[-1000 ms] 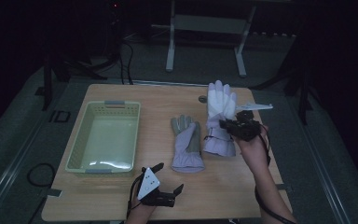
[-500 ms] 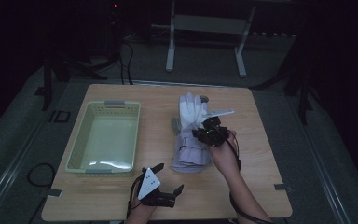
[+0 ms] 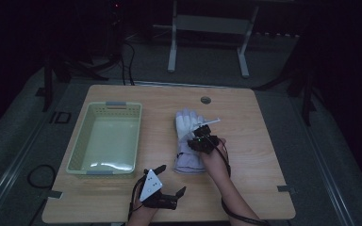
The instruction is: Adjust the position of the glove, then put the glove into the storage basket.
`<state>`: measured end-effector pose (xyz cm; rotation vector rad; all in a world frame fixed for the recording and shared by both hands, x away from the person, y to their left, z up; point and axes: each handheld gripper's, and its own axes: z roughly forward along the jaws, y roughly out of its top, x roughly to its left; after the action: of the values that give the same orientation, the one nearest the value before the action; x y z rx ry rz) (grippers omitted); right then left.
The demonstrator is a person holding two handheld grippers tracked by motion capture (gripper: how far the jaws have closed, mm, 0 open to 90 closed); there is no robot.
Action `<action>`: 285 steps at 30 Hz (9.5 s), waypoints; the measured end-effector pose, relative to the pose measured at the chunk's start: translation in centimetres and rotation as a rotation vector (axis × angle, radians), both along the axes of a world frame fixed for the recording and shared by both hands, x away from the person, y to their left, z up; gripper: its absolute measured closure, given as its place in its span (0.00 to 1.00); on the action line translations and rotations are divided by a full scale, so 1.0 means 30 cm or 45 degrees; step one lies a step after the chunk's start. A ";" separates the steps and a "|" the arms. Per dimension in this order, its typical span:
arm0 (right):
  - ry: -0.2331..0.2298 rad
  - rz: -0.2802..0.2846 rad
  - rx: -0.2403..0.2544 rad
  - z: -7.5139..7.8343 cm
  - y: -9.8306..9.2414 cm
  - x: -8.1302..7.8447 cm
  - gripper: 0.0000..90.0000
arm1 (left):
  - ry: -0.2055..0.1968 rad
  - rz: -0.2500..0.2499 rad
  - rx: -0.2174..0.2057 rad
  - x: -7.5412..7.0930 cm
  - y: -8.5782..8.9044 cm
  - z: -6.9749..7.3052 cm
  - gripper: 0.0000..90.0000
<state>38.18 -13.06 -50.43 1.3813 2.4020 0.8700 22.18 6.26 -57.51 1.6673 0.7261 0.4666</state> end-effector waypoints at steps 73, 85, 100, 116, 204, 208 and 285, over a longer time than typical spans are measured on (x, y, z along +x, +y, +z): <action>-0.271 0.201 0.208 -0.010 -0.255 0.047 0.27 | 0.421 0.129 0.232 0.359 -0.123 0.149 0.16; -0.096 0.185 0.189 -0.111 -0.233 0.061 0.31 | 0.597 0.129 0.300 0.374 -0.106 0.062 0.16; 0.154 0.212 0.384 -0.174 -0.246 0.096 0.65 | 0.725 0.014 0.243 0.417 -0.089 0.030 0.29; -0.026 0.180 0.157 -0.108 -0.170 0.031 0.90 | 0.723 -0.005 0.315 0.402 -0.104 0.095 0.78; -0.105 0.379 0.212 0.091 0.733 -0.007 0.91 | 0.722 0.073 0.383 0.314 0.795 0.312 0.79; -0.077 0.399 0.128 0.048 0.779 -0.002 0.91 | 0.787 0.098 0.418 0.322 0.805 0.265 0.79; -0.126 0.614 0.159 0.172 0.530 -0.010 0.16 | 0.525 0.239 0.231 0.158 0.479 0.333 0.11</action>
<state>37.89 2.85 -45.27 0.7713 2.6831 1.1845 26.91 20.63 -47.51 1.8998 1.1791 0.3275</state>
